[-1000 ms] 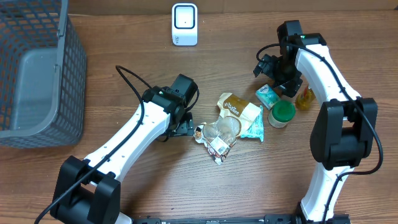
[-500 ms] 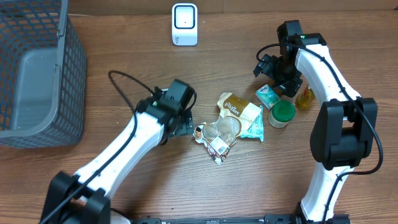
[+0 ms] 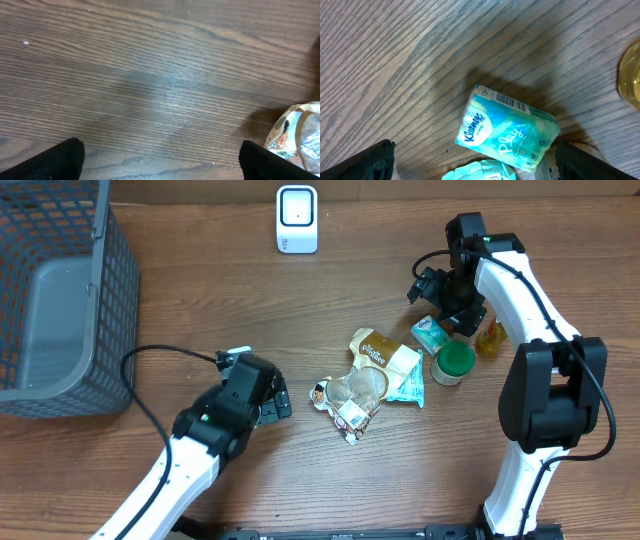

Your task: Scan the item barcode

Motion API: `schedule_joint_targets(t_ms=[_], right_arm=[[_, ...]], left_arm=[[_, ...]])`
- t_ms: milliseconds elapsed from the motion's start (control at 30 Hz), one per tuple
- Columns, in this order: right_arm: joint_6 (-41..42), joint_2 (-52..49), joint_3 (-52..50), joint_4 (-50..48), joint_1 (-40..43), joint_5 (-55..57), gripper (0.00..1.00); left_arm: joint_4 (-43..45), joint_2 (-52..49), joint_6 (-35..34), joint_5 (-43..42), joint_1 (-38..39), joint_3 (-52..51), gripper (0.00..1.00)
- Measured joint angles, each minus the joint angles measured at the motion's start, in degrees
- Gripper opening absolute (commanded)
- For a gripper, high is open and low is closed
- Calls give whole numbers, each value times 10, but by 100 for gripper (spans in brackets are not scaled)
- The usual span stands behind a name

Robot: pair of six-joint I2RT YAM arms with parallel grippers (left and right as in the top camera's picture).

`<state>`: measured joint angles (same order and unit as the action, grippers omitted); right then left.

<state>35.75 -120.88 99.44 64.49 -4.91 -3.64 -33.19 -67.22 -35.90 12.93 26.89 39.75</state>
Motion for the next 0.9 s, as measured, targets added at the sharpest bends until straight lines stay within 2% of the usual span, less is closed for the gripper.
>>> schedule_joint_targets(t_ms=[200, 500, 700, 900], right_arm=[[0, 0, 0, 0, 0, 0, 100], [0, 0, 0, 0, 0, 0, 100], [0, 0, 0, 0, 0, 0, 100], [0, 0, 0, 0, 0, 0, 100]], left_arm=[[43, 33, 0, 37, 0, -38, 100], [38, 37, 19, 70, 0, -90, 100], [39, 57, 21, 123, 0, -95, 100], [44, 81, 68, 143, 0, -112, 100]])
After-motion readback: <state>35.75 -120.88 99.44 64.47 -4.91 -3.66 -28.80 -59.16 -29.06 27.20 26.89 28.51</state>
